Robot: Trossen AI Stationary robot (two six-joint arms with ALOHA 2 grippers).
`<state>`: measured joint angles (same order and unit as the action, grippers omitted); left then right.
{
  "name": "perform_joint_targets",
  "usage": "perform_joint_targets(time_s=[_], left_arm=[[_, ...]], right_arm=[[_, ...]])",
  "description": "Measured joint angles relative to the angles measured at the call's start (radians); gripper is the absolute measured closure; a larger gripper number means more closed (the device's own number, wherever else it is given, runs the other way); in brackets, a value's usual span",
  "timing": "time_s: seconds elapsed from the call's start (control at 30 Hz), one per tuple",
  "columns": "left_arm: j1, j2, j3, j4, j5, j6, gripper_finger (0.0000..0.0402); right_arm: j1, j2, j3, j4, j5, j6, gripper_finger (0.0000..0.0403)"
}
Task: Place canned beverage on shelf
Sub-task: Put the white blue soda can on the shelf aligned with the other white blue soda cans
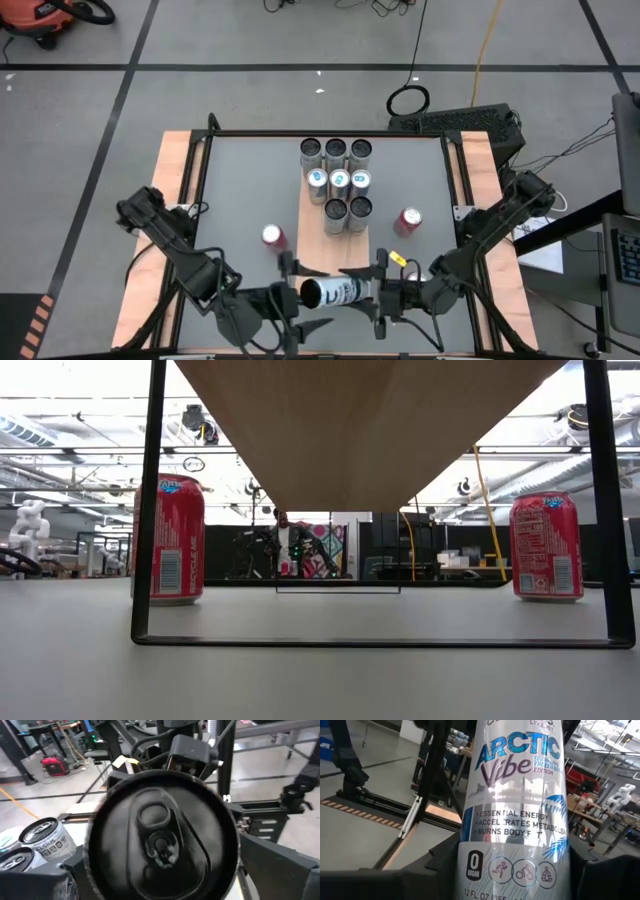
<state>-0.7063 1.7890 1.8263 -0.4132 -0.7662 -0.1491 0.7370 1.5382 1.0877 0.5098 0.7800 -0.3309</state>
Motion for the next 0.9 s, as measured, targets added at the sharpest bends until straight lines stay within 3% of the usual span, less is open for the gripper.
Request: perform_joint_targets(time_s=[0.37, 0.77, 0.9], left_arm=[[-0.026, 0.006, 0.0, 0.012, -0.095, 0.026, 0.0007], [-0.049, -0.037, 0.0, -0.005, -0.098, 0.053, 0.0008], [-0.04, -0.038, 0.0, -0.038, -0.095, 0.041, 0.0028]], right_arm=[[-0.002, 0.002, 0.0, -0.005, 0.003, 0.001, 0.0199], [-0.002, 0.002, 0.0, -0.017, 0.001, -0.003, 0.0188], [-0.003, 0.002, 0.0, -0.014, 0.002, -0.003, 0.0186]])
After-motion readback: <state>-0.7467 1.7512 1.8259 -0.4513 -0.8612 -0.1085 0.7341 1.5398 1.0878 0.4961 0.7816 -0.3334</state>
